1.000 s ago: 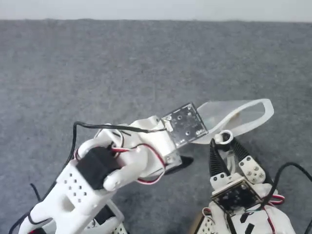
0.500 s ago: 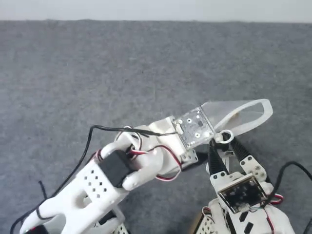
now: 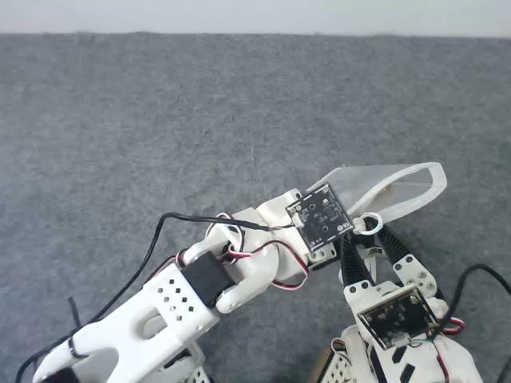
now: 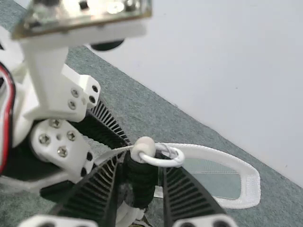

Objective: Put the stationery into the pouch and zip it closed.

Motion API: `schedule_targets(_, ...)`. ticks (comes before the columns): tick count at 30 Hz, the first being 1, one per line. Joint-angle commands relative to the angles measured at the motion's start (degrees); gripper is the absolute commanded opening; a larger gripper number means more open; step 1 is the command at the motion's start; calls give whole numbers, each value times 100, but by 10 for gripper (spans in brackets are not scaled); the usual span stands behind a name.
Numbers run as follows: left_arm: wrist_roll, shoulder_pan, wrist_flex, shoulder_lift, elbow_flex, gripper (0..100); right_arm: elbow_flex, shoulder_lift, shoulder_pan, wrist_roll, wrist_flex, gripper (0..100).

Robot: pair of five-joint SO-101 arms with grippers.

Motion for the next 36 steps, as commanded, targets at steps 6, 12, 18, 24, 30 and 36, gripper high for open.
schedule_targets(6,97,44,-220,-141,-75,126,-281,13,57,-70,-145,6)
schedule_targets(12,97,44,-220,-141,-75,55,-281,22,92,-70,-171,6)
schedule_targets(18,97,26,-237,-141,75,9,-141,31,110,-70,-444,6)
schedule_targets(24,97,18,-316,-141,259,9,308,22,549,-404,-1112,6)
schedule_targets(30,97,9,-642,-141,541,9,404,31,1112,-686,-1455,6)
schedule_targets(36,237,9,-633,-141,541,8,905,22,1147,-686,-2018,6)
